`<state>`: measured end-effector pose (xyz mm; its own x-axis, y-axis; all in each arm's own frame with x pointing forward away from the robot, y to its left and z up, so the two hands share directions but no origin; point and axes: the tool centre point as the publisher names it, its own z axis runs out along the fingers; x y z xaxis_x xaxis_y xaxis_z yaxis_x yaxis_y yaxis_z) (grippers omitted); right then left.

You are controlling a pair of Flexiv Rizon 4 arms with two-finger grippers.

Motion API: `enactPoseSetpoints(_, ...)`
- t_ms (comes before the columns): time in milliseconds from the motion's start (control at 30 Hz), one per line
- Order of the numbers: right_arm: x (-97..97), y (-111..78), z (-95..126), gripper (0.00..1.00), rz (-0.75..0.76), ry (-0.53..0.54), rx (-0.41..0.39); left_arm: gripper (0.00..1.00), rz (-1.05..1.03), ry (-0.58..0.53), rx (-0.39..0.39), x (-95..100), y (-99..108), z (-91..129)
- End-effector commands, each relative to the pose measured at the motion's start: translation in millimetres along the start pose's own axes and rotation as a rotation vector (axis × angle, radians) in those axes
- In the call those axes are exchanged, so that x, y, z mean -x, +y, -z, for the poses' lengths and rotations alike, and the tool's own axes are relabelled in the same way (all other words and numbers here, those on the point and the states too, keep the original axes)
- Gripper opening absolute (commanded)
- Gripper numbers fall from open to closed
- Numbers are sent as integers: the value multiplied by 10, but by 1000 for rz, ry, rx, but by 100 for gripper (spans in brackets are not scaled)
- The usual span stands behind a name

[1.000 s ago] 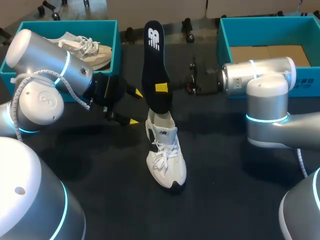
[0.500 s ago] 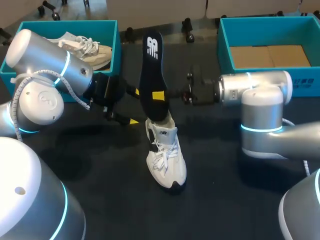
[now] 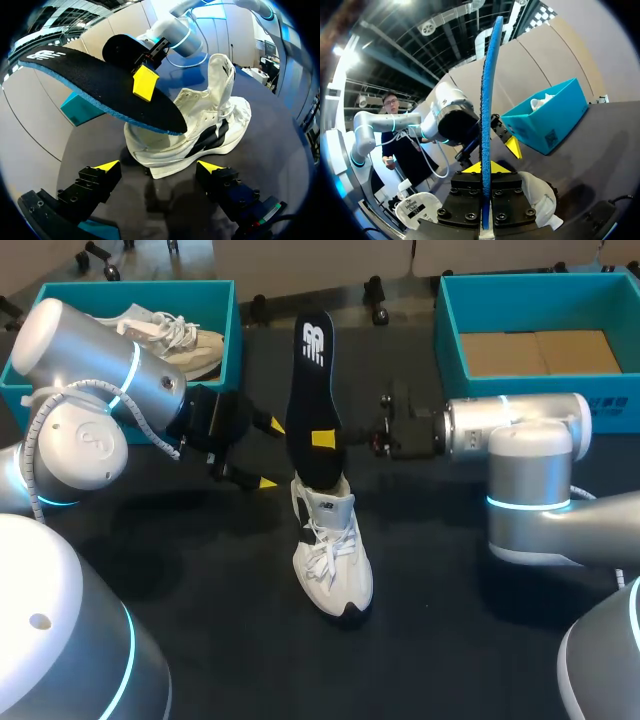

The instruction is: Take the shoe out of the shoebox, open the shoe tongue, remove and reinsert the insole, then place the shoe into the shoebox

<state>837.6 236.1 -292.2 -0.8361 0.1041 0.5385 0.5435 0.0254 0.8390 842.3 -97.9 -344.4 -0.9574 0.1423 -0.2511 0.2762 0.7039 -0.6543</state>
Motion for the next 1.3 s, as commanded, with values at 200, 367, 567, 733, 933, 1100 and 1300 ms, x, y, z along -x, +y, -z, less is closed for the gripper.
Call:
enactPoseSetpoints(200, 30, -84, -24, 0, -14, -8, -1, 100, 0, 0, 4, -2, -5, -7)
enactPoseSetpoints(367, 32, -140, -22, 0, -23, -13, 0, 100, 0, 0, 4, -2, -5, -7)
enactPoseSetpoints(567, 29, -219, -31, 0, -26, -20, -4, 100, 0, 0, 4, -2, -5, -7)
enactPoseSetpoints(733, 27, -301, -41, 0, -45, -26, -13, 100, 0, 0, 4, -2, -5, -7)
enactPoseSetpoints(933, 27, -394, -50, 0, -60, -30, -25, 100, 0, 0, 4, -2, -5, -7)
enactPoseSetpoints(1100, 11, -498, -66, 0, -81, -38, -21, 100, 0, 0, 4, -2, -5, -7)
enactPoseSetpoints(1300, -15, -599, -73, 0, -103, -50, -16, 100, 0, 0, 4, -2, -5, -7)
